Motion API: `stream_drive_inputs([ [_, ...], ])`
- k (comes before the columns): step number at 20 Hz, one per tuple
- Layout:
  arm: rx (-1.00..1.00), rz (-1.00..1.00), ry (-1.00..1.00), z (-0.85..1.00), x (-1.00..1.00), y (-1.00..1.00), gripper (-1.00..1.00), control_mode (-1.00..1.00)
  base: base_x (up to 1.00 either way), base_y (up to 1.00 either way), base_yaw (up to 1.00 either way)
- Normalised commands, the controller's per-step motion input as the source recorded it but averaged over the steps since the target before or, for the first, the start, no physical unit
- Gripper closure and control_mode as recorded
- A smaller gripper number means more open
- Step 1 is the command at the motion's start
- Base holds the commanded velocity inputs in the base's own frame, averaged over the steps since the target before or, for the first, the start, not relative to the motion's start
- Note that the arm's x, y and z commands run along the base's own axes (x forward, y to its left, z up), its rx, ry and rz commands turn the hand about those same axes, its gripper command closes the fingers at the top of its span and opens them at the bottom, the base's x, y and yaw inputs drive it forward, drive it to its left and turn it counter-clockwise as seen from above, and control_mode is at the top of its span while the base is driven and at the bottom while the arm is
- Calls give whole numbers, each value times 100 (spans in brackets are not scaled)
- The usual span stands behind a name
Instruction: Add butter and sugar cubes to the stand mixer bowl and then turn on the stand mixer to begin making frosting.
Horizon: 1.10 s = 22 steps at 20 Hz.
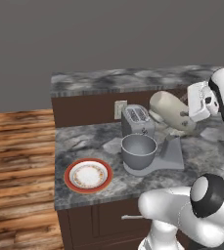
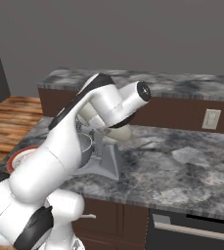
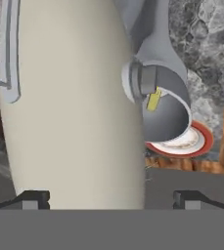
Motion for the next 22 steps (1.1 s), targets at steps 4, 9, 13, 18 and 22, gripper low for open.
stream_drive_inputs([
  [4,-24,0,18,-88,0,51,-100,-100,0,0,0],
  [9,-23,-1,22,-89,0,41,-100,-100,0,0,0],
  [13,-23,-1,23,-90,4,46,-100,-100,0,0,0],
  [18,-24,0,19,-82,0,49,-100,-100,0,0,0],
  [22,-15,0,0,-9,-35,16,-100,-100,0,0,0],
])
